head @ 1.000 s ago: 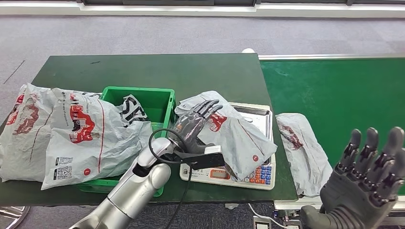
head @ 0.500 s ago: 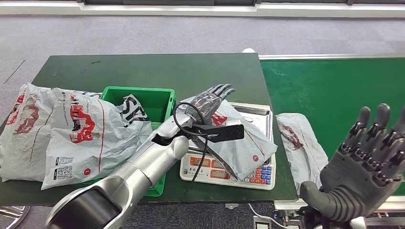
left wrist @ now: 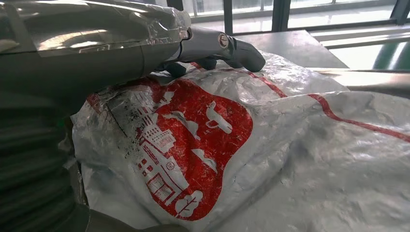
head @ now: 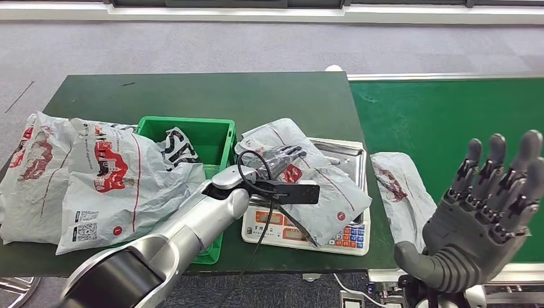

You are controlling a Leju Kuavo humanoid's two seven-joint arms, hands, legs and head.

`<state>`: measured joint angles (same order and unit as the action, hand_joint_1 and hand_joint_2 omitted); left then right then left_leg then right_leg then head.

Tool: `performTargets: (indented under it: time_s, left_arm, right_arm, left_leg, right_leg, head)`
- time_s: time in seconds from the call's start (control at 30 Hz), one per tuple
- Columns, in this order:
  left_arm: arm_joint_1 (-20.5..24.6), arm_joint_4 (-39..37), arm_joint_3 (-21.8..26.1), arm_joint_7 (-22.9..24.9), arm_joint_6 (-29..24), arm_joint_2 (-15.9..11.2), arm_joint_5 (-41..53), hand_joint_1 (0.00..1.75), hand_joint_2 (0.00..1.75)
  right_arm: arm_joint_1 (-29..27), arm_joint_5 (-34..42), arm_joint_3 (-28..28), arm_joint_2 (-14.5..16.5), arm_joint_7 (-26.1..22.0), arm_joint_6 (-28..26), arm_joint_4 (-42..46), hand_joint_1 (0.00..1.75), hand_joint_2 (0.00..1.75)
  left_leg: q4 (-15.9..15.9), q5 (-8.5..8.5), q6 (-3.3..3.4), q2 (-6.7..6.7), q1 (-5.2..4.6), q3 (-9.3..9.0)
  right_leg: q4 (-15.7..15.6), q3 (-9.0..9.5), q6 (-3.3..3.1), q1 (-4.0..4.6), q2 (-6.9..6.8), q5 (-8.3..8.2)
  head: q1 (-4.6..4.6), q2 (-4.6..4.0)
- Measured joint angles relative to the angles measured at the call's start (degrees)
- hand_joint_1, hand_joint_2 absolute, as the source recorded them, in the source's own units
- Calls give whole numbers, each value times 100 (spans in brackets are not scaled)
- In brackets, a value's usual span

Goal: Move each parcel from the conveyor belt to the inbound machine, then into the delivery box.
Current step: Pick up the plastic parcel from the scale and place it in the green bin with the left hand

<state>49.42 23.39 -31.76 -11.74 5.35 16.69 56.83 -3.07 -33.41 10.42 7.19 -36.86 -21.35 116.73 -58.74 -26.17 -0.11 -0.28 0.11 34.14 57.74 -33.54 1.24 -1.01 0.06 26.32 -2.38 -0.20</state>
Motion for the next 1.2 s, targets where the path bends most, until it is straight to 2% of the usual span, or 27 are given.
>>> performTargets:
  time_s: [0.13,0.17,0.27,0.3,0.6,0.83,1.0,1.2]
  left_arm:
    - [69,-138,-32,-47,363,-33,102,2,175]
    - [93,-171,-58,-52,428,-42,141,29,175]
    - [145,-242,-159,-65,444,-55,208,158,175]
    - [151,-254,-181,-73,372,-58,211,175,175]
    - [127,-278,-205,-114,-299,-99,181,175,175]
    - [117,-273,-205,-114,-467,-117,164,175,175]
    - [28,-156,-199,-112,-1242,-132,57,175,175]
    - [-113,222,-46,-124,-1849,-160,-137,175,175]
  right_arm:
    - [129,67,1,0,-39,39,-136,0,175]
    - [169,77,0,0,-49,35,-178,0,175]
    - [276,103,-1,0,-69,-8,-306,0,175]
    - [304,110,0,0,-74,-30,-342,0,175]
    - [418,156,1,0,-81,-86,-461,0,175]
    - [441,152,0,1,-72,-84,-476,0,175]
    - [443,58,1,16,-3,-40,-483,0,175]
    - [443,-19,-2,61,44,-26,-482,0,175]
  left_leg:
    - [0,0,0,-1,0,-4]
    - [0,0,0,-1,0,-6]
    - [1,-1,0,-2,0,-16]
    - [1,0,0,-2,0,-17]
    - [1,8,-3,-2,0,-16]
    - [2,7,-3,-2,0,-11]
    - [2,8,-3,-3,0,-6]
    - [1,8,-3,-3,0,-3]
  right_leg:
    - [0,5,0,0,-3,0]
    - [0,8,0,0,-3,0]
    - [0,17,0,0,-4,1]
    - [0,19,0,0,-4,1]
    - [0,17,-2,0,-5,-5]
    - [0,11,-3,1,-5,-5]
    - [0,5,-3,1,-5,-5]
    - [0,4,-2,0,-5,-5]
  head:
    - [0,0]
    - [0,0]
    - [0,0]
    - [0,0]
    - [0,0]
    - [0,0]
    - [0,0]
    - [0,0]
